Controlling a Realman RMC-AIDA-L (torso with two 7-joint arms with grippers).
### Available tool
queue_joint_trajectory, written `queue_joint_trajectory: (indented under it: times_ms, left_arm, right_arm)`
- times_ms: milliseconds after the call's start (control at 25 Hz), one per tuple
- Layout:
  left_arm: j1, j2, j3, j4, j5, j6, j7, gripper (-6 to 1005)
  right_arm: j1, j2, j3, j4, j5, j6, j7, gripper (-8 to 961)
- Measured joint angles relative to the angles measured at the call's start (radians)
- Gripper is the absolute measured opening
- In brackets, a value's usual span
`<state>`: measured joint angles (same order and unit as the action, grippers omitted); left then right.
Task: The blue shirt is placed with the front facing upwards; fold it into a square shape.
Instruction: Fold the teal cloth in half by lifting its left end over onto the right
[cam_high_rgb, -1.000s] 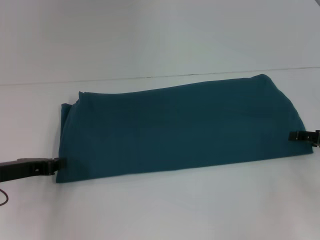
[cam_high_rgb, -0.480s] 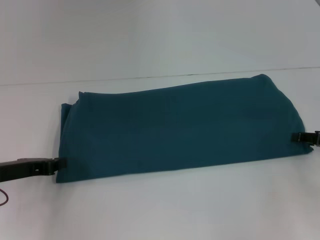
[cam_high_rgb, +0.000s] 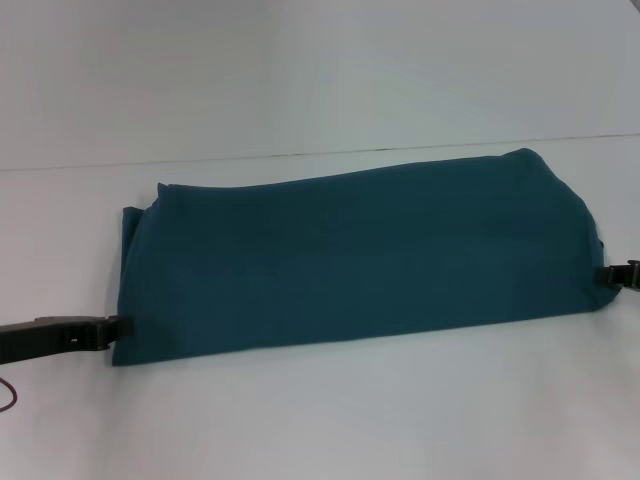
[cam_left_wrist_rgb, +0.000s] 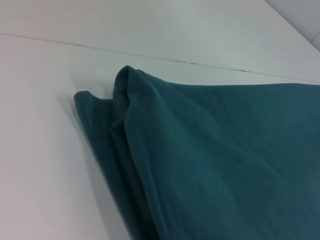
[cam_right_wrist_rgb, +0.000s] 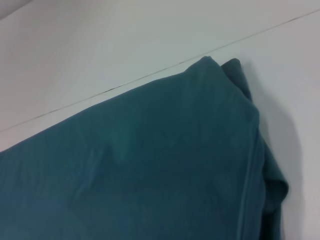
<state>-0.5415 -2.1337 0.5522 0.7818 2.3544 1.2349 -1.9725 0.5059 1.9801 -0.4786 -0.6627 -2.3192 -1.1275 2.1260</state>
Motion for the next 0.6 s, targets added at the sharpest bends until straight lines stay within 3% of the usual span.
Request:
queue_joint_trajectory:
  times_ms: [160, 600]
  left_arm:
    - [0.000, 0.000, 0.000, 0.000, 0.000, 0.000, 0.000, 125]
    - [0.001, 0.000, -0.003, -0.003, 0.000, -0.002, -0.007, 150]
  right_arm:
    - [0.000, 0.000, 0.002, -0.002, 0.002, -0.002, 0.000, 52]
    - [-0.006, 0.000, 0.007, -0.006, 0.002, -0.004, 0.000, -1]
